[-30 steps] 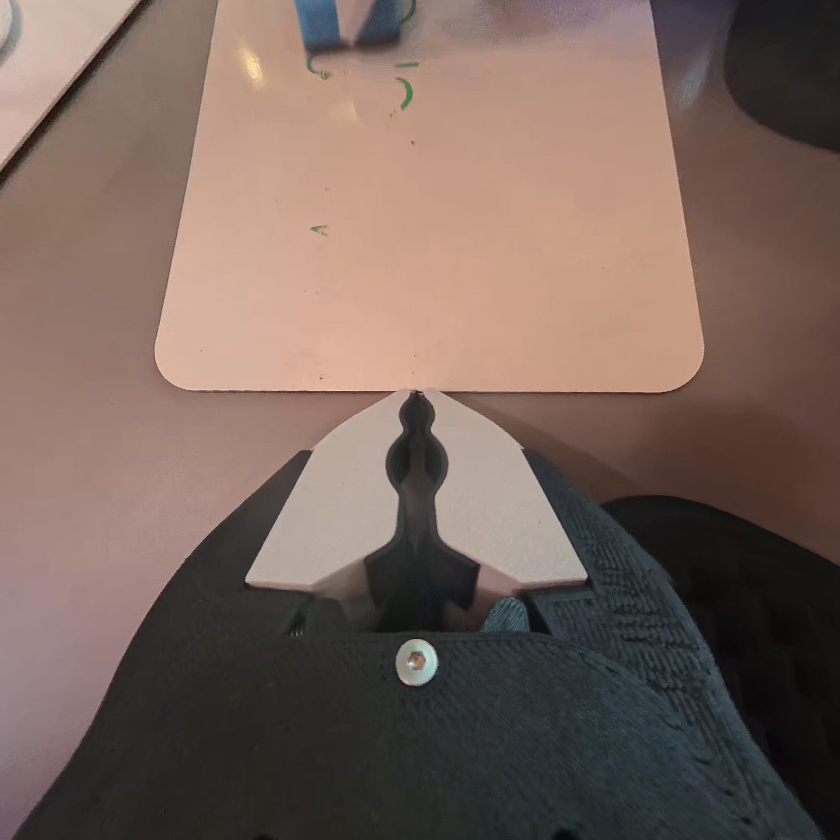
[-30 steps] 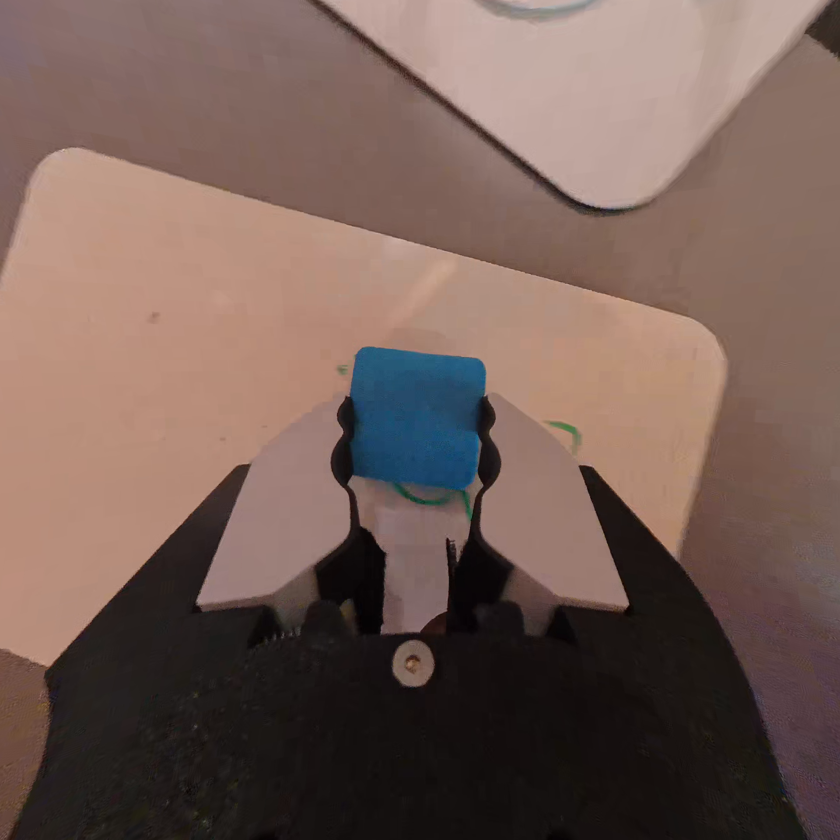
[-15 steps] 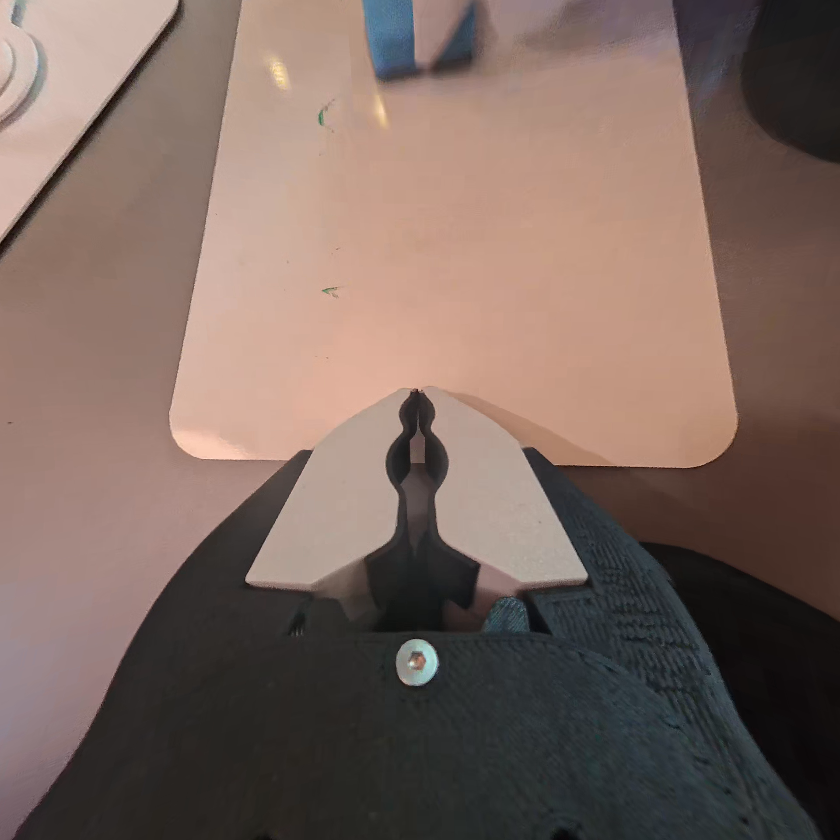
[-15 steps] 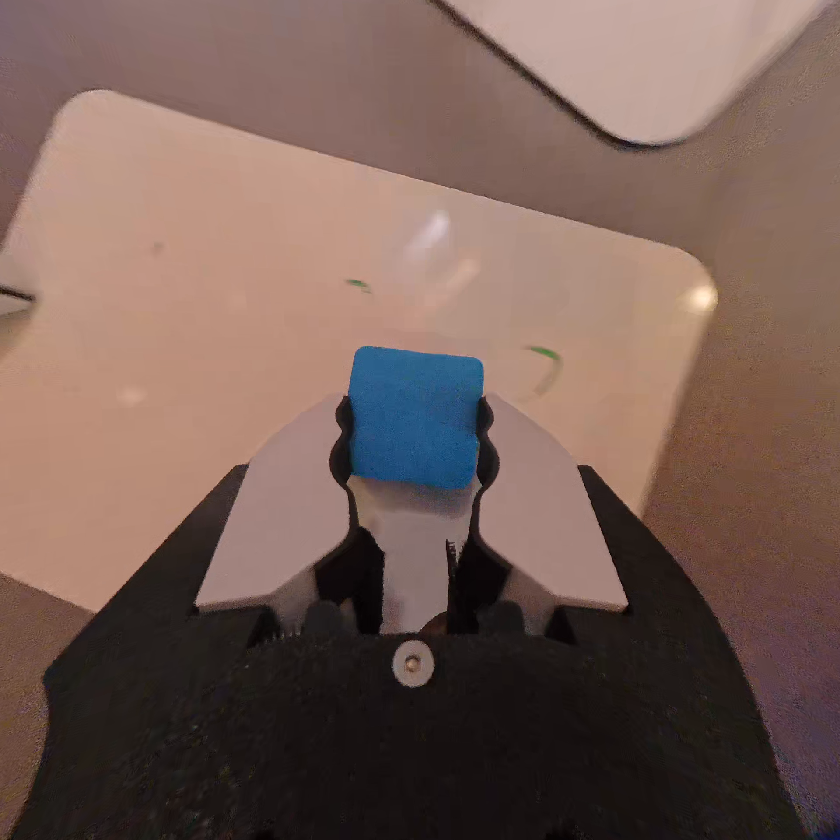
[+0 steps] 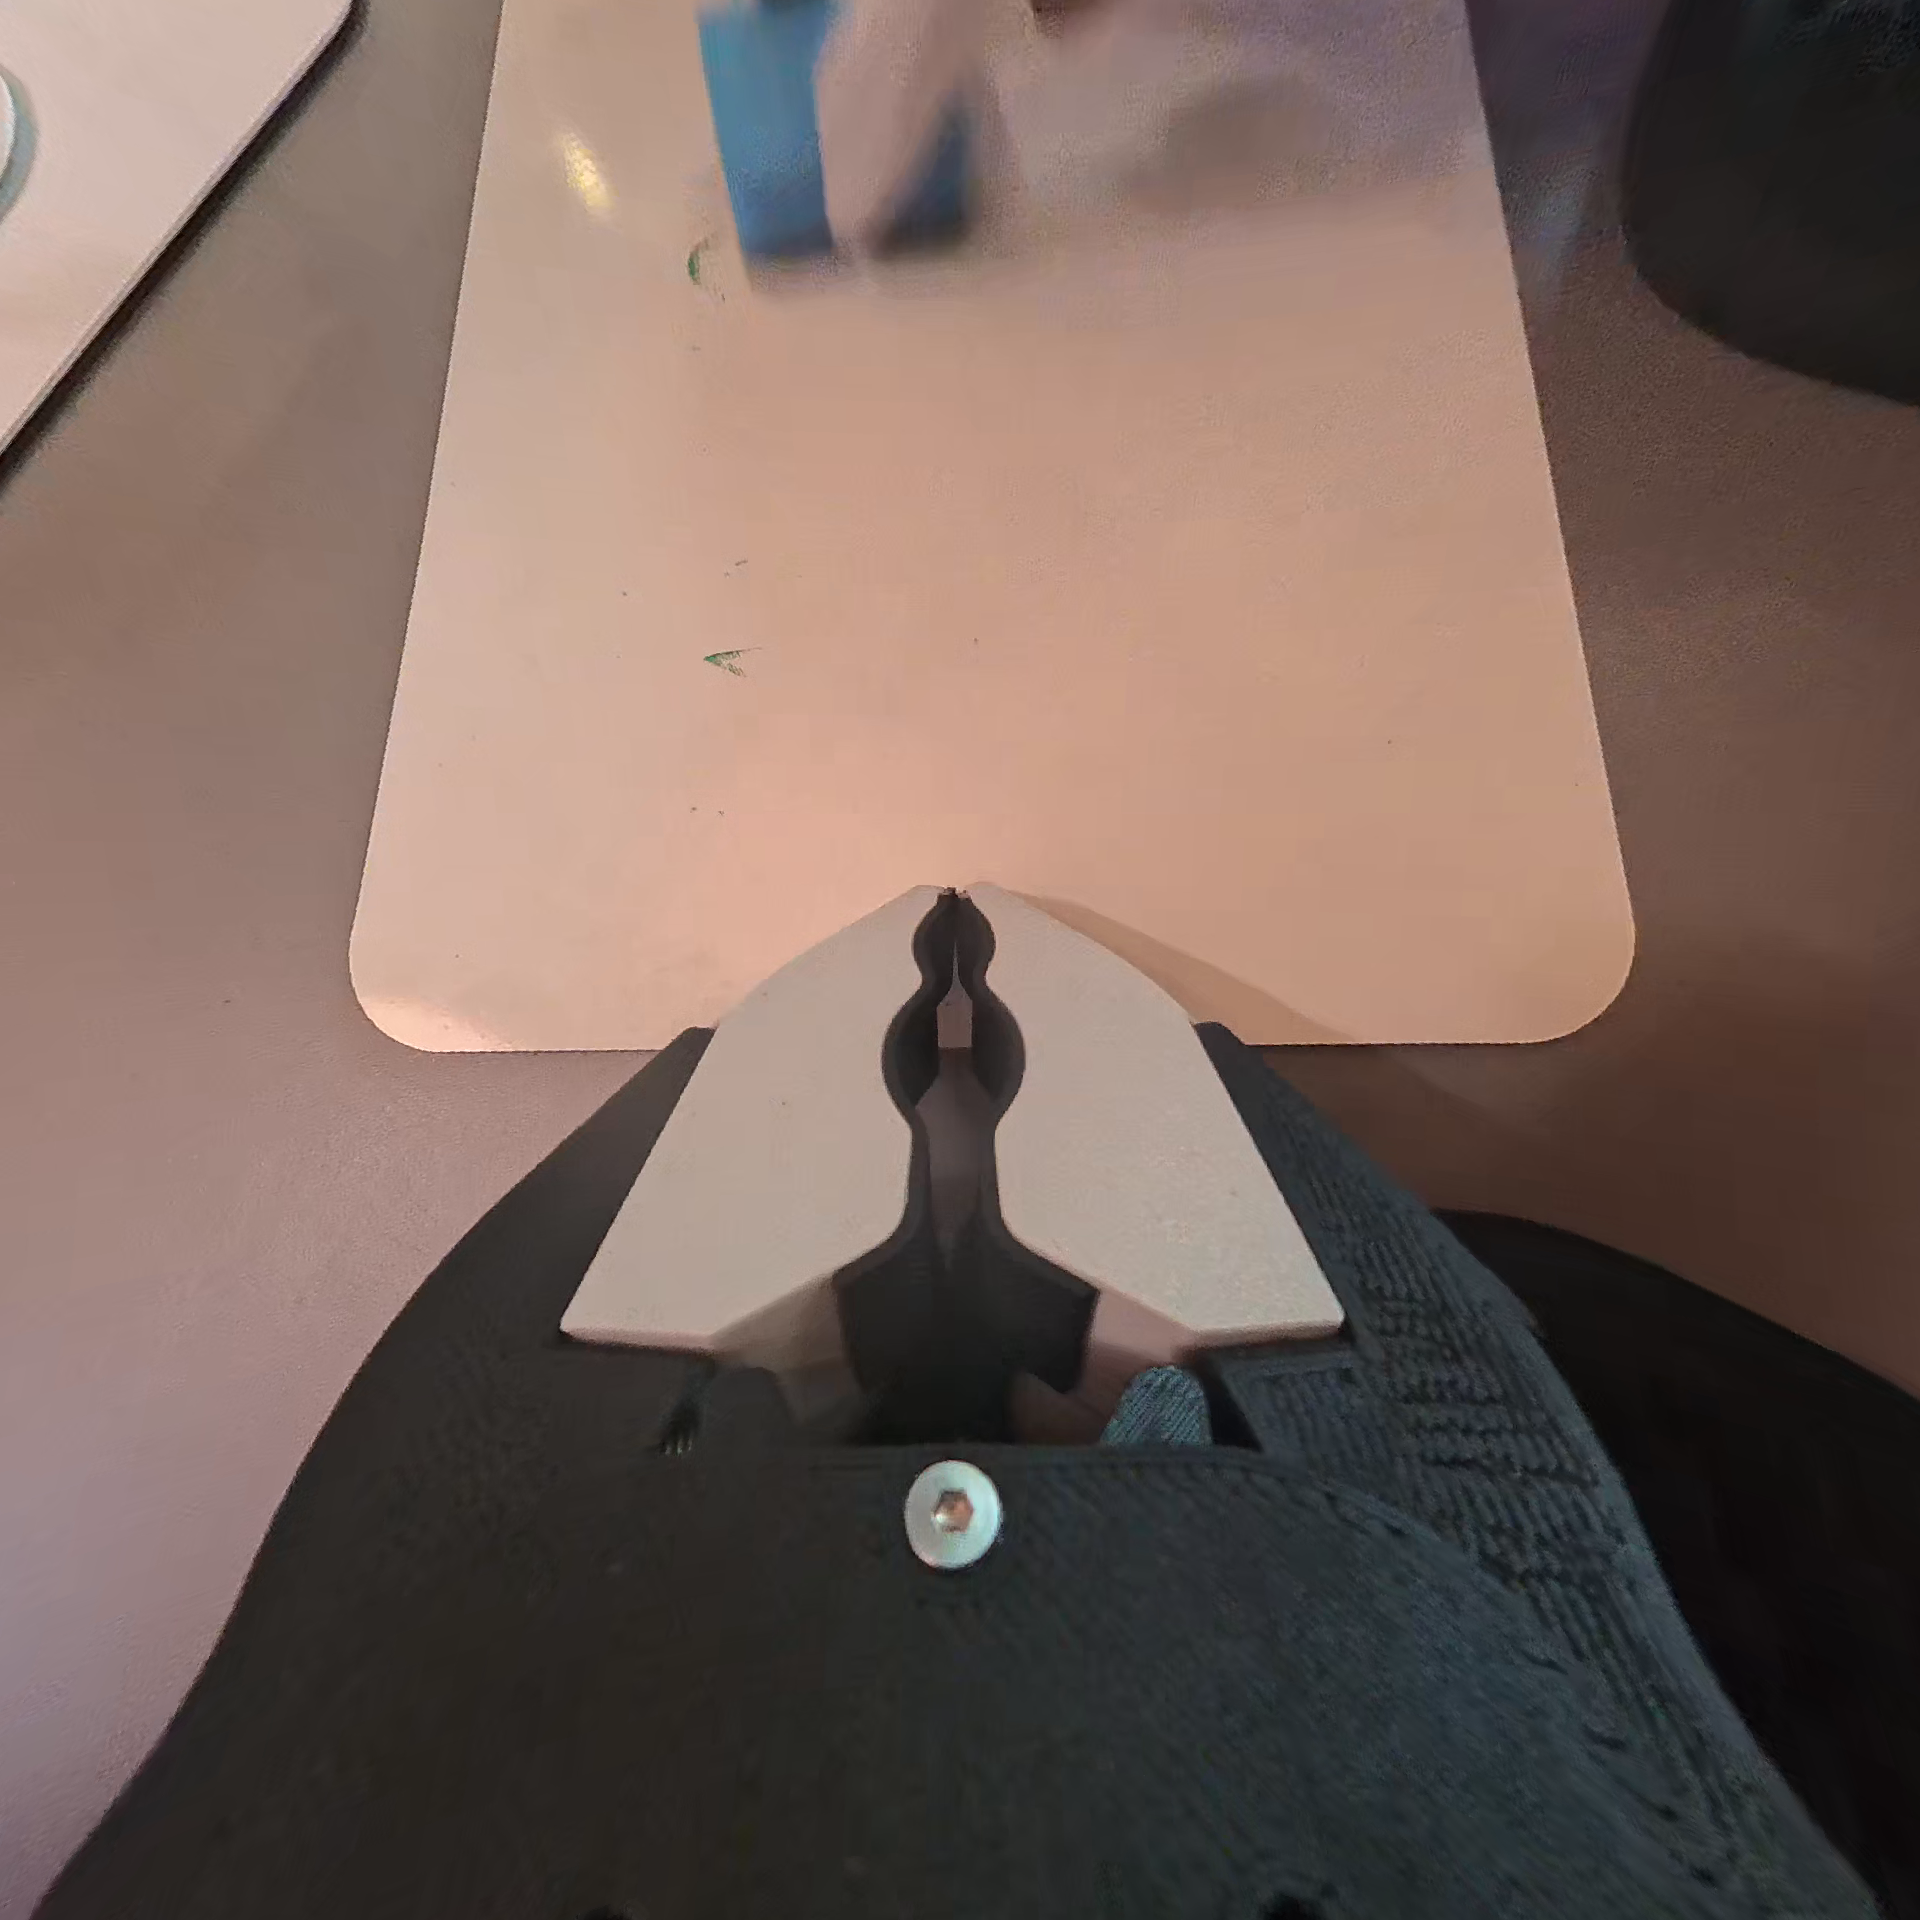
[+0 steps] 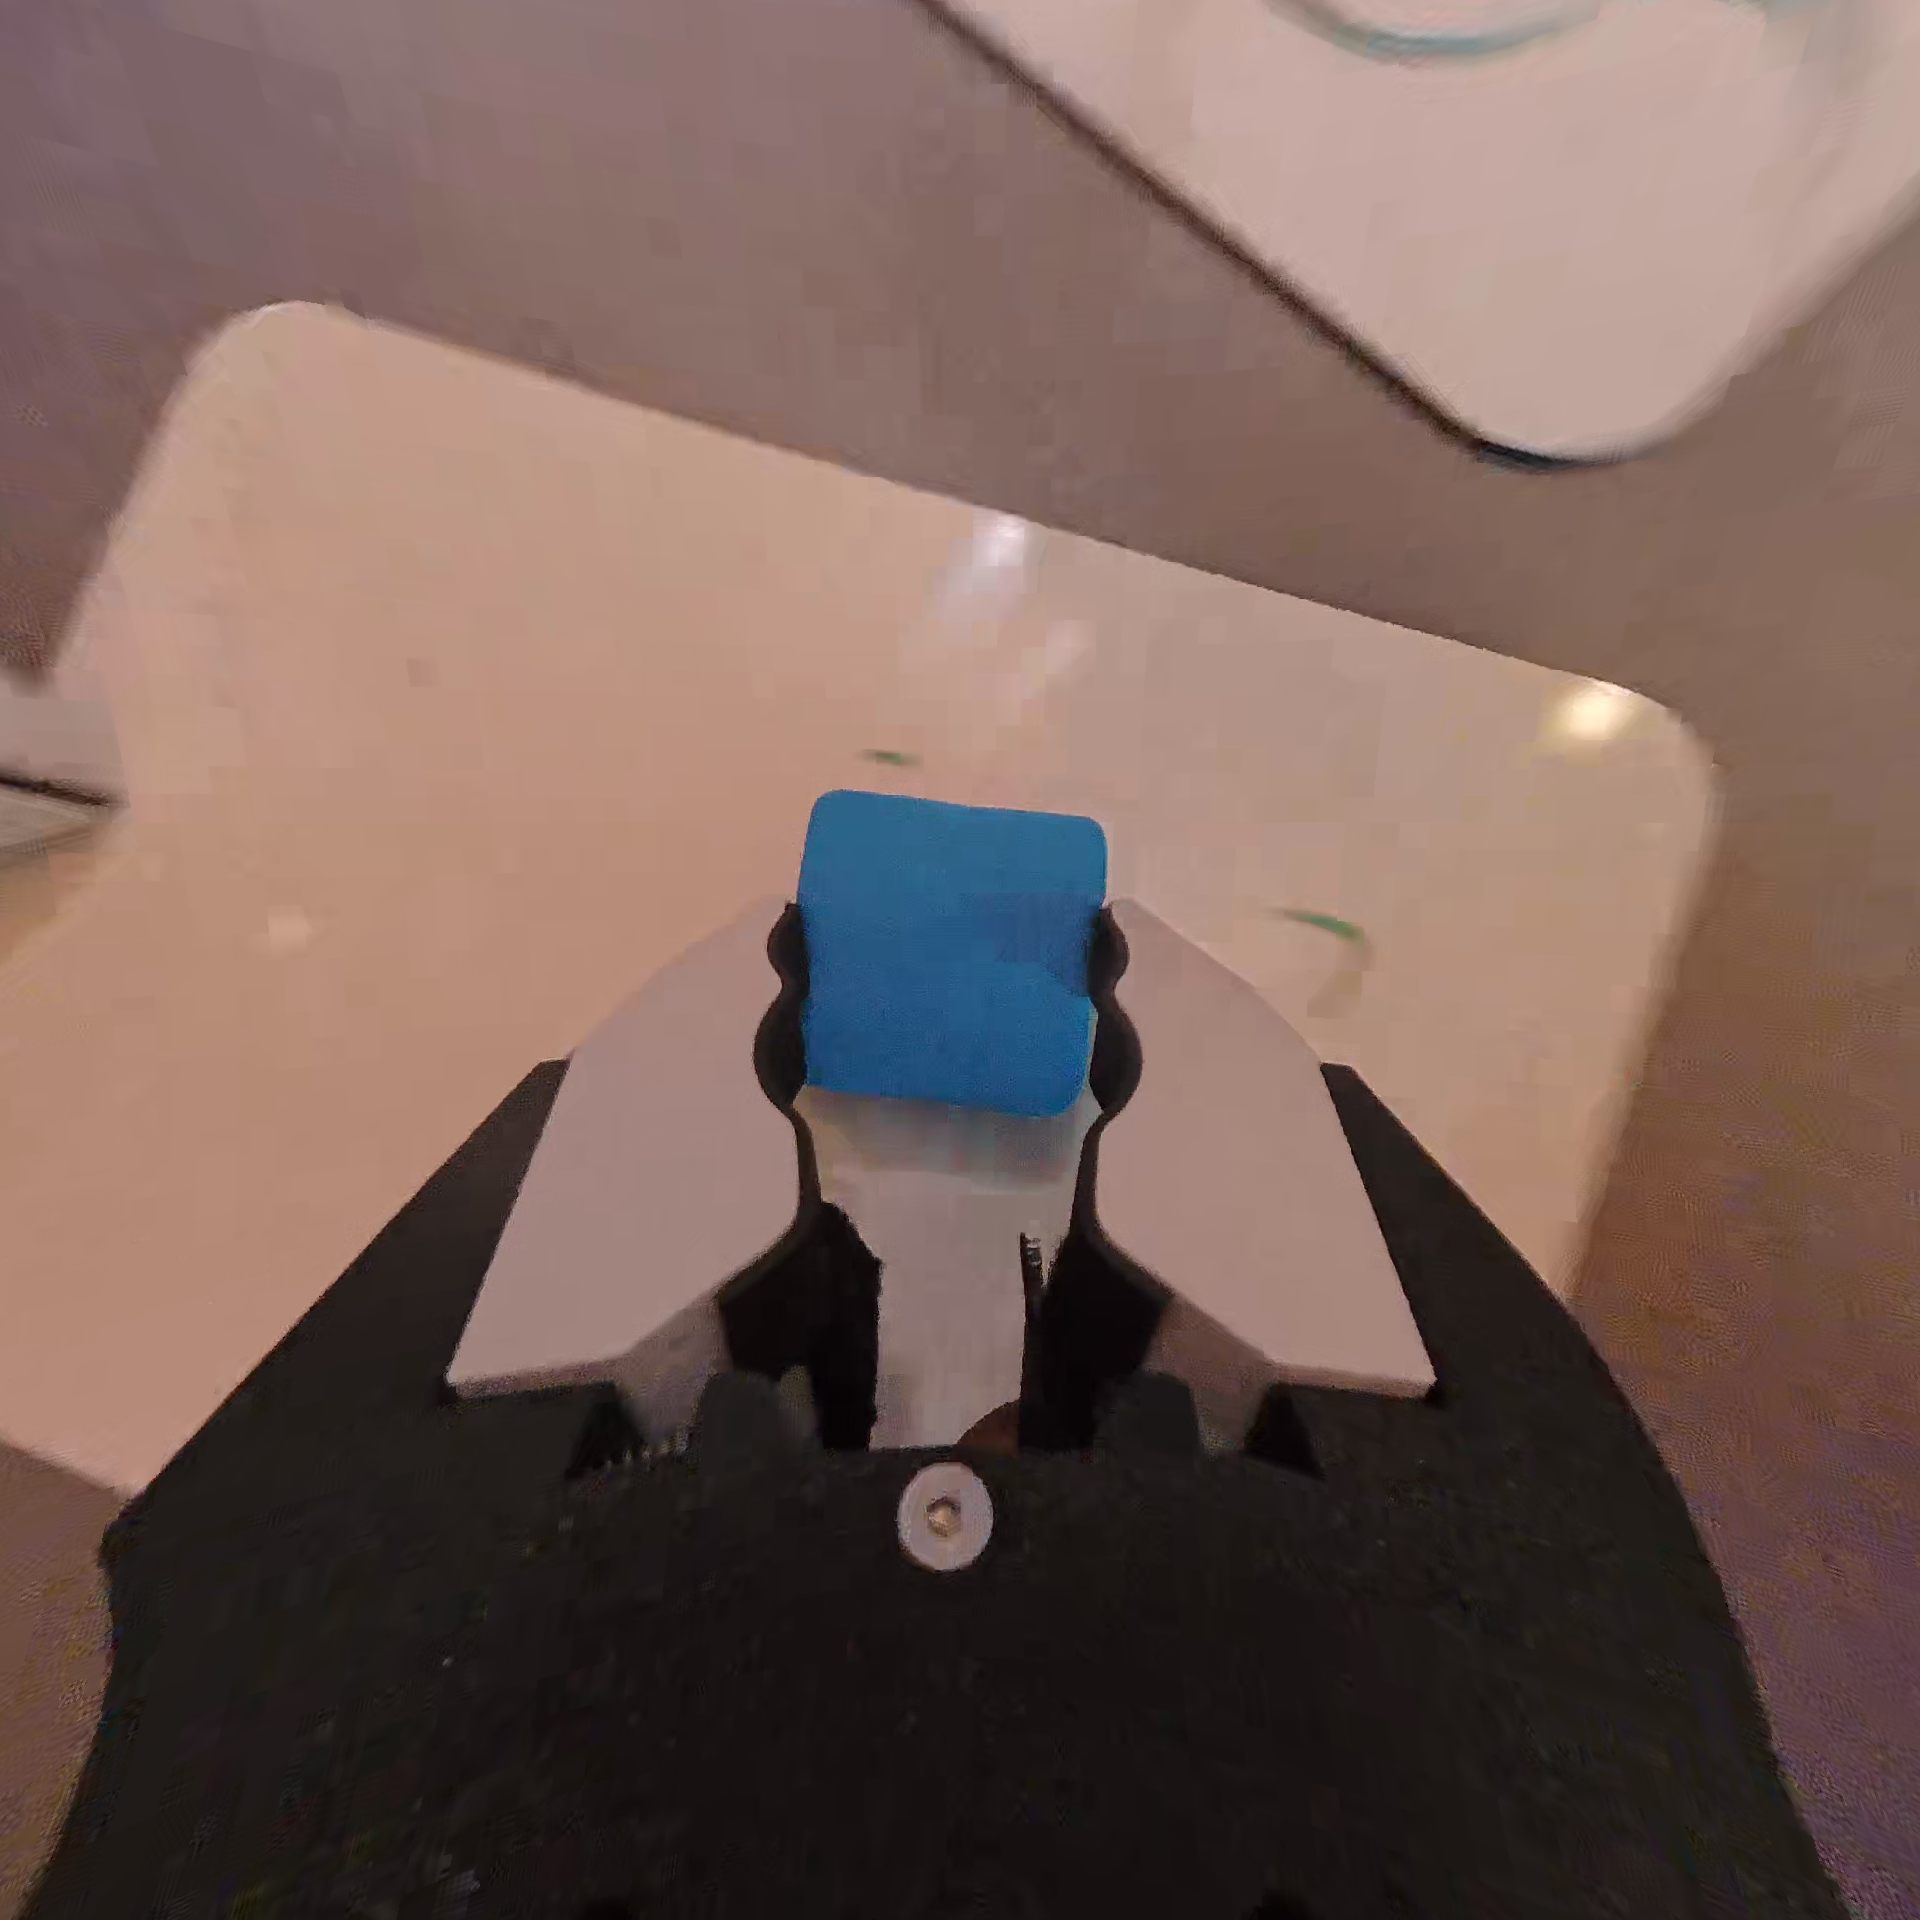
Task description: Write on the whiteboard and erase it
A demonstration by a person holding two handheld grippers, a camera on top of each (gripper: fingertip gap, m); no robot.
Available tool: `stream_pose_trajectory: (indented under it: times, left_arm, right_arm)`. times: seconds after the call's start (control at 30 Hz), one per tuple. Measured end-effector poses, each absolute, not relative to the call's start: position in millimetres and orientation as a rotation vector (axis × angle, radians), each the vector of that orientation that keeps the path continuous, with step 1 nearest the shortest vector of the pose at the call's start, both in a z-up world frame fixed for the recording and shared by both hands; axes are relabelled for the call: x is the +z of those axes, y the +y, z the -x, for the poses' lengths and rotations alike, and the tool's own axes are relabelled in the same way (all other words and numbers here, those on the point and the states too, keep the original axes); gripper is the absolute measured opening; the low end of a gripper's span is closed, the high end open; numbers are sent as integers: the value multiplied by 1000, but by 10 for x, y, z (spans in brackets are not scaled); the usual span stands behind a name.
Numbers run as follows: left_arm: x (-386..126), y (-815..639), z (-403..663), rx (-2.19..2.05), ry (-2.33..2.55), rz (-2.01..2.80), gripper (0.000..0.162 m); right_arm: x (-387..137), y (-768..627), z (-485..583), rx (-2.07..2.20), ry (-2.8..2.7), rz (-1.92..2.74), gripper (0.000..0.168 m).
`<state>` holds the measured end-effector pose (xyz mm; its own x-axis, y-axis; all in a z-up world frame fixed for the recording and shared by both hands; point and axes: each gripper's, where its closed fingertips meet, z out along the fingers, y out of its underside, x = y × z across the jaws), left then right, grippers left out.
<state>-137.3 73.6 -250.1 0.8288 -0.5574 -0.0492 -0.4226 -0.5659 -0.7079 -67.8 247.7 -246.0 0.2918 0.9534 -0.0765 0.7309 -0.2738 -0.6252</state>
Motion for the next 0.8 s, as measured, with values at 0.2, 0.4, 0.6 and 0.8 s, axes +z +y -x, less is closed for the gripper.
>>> stream_pose_trajectory:
  times: [0.2, 0.4, 0.6, 0.8]
  left_arm:
    - [-2502, 734, 1373, -256, 710, 2256, 1]
    - [-2503, 734, 1373, -255, 708, 2249, 1]
    - [-2504, 735, 1372, -246, 709, 2247, 2]
    - [-2505, 736, 1372, -256, 706, 2250, 1]
  right_arm:
    - [-2462, 2933, 581, 534, -1335, 2210, 53]
    - [-2442, 1261, 1632, 691, -1927, 1808, 53]
    - [-2464, 2689, 813, 576, -1479, 2126, 53]
    - [-2459, 3044, 314, 496, -1271, 2202, 53]
